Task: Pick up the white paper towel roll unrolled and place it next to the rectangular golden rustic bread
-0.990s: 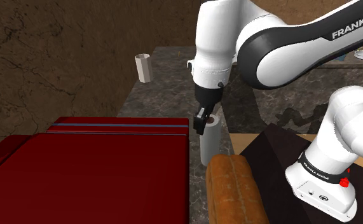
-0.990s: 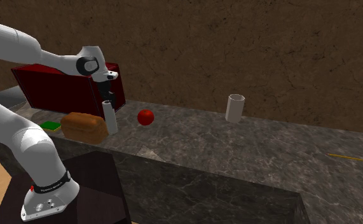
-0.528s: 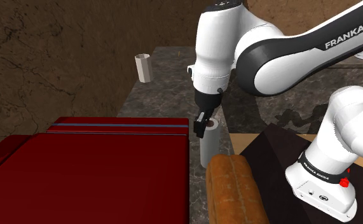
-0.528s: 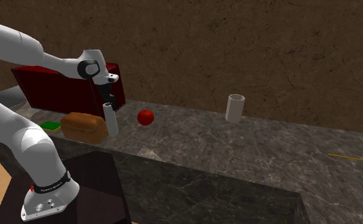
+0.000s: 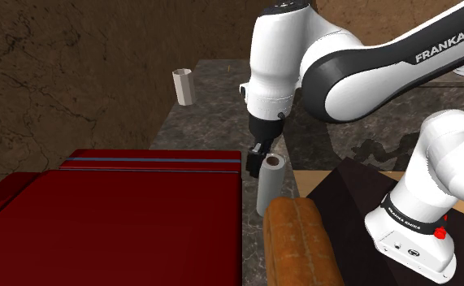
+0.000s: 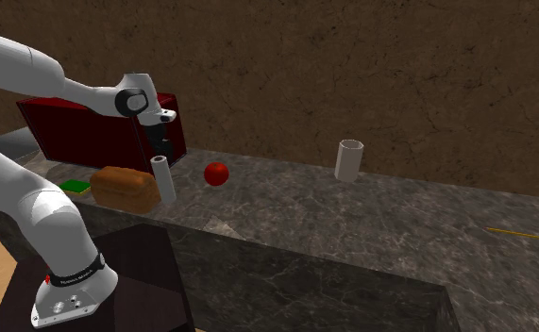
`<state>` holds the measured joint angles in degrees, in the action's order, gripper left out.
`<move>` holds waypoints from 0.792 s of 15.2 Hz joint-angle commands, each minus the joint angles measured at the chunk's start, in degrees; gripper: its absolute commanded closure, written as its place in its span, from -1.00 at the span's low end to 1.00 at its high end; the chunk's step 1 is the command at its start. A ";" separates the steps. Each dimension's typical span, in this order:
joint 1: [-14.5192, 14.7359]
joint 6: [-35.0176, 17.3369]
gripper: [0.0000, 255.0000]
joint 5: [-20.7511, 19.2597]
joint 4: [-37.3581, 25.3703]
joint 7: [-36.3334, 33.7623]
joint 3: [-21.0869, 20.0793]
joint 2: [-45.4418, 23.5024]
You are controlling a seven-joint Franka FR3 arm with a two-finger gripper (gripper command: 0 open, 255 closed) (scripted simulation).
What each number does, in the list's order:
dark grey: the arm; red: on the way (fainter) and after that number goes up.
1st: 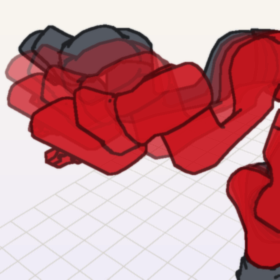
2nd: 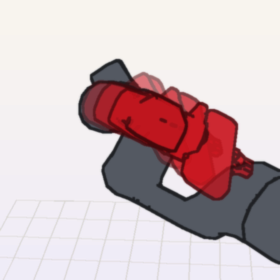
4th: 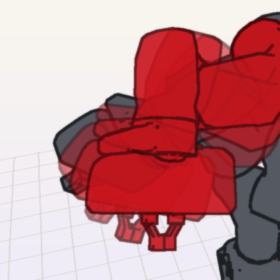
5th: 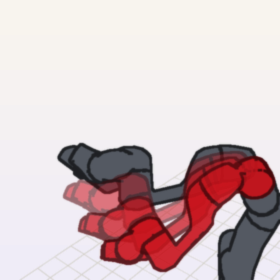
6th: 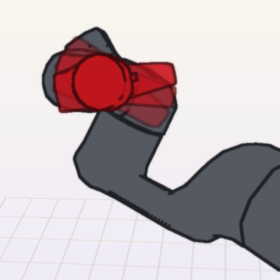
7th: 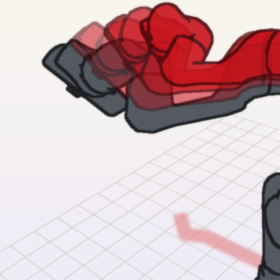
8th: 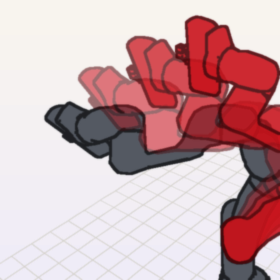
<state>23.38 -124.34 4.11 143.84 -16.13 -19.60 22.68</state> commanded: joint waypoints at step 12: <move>0.34 8.02 -1.00 0.40 -4.95 0.50 0.84 3.15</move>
